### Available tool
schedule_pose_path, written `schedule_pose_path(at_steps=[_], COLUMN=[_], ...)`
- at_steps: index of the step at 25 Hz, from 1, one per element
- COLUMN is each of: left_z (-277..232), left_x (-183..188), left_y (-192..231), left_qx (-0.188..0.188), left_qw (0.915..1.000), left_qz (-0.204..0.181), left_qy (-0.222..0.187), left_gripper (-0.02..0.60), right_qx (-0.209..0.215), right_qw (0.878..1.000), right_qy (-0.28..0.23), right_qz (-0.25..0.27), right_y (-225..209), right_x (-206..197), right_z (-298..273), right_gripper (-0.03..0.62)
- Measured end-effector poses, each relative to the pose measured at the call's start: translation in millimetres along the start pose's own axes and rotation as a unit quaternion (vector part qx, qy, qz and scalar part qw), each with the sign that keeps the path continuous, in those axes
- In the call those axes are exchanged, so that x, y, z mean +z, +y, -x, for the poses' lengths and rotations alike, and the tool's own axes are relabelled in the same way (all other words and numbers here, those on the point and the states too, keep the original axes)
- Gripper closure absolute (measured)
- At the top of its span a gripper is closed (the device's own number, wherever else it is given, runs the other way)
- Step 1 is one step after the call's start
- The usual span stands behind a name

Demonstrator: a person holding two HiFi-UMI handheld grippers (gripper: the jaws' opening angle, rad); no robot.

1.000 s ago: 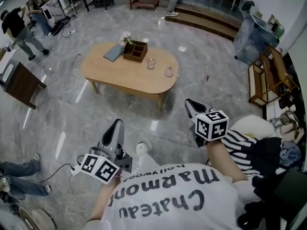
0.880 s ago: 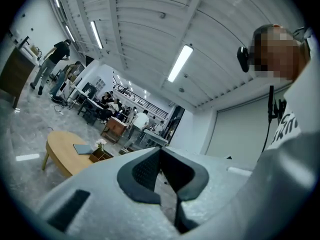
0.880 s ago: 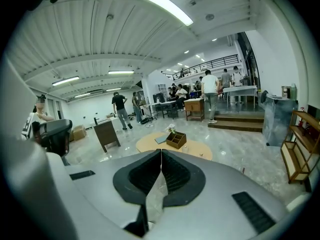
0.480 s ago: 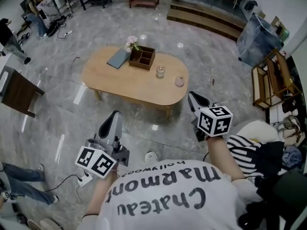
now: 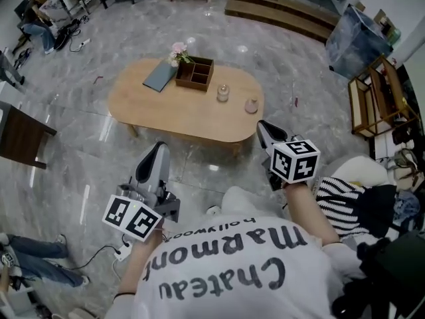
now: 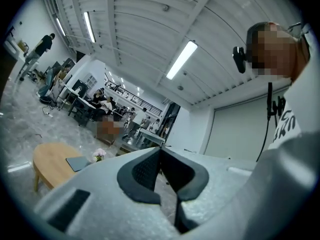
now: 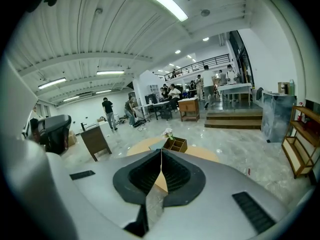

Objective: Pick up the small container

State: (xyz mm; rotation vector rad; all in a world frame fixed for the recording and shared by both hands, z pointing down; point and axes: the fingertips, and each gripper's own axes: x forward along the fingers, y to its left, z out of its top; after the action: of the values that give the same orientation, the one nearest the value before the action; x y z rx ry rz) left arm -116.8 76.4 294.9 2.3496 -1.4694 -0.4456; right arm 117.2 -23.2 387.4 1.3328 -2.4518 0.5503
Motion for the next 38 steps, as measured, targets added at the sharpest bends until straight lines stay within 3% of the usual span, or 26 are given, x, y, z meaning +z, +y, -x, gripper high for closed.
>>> schedule_pose_path(at_steps=[5,9,14,18,25,32,38], left_z=[-18.7,-36.4,-80.7,-122.4,-197.6,-266.1,-329.6], left_x=[-11.8,-9.0,0.3,22.5,27.5,-24.7,-94.6], left_y=[13.9,37.9,67.0,88.9,153.3,225.8,284.6], left_qx=[-0.017,-0.022,-0.016,-0.035,0.021,0.076,0.098], left_qw=[0.9997,0.9992,0.9996,0.9971,0.9989,0.9963,0.9874], left_qz=[0.011,0.027,0.012,0.042,0.029,0.022,0.098], left_qy=[0.011,-0.020,-0.020,-0.053,-0.031,0.033,0.077], left_gripper=[0.566,0.566,0.566,0.566,0.566,0.566,0.568], right_qx=[0.005,0.006,0.008,0.018,0.057,0.113,0.125], right_qw=[1.000,1.000,1.000,0.999,0.998,0.991,0.985], right_qy=[0.015,0.022,0.029,0.030,0.015,0.065,0.110], right_qz=[-0.006,-0.012,0.000,0.005,-0.001,-0.035,-0.043], right_y=[-9.9,-27.0,-50.9,-68.8,-93.7,-116.1,-142.2], right_x=[-7.5,-1.5,22.4,53.1,97.1,61.9,-2.8], right_z=[-23.2,-58.1,-114.6,-163.2,-248.1,-328.1,-390.3], right_gripper=[0.582,0.582,0.582,0.582,0.582,0.582,0.582])
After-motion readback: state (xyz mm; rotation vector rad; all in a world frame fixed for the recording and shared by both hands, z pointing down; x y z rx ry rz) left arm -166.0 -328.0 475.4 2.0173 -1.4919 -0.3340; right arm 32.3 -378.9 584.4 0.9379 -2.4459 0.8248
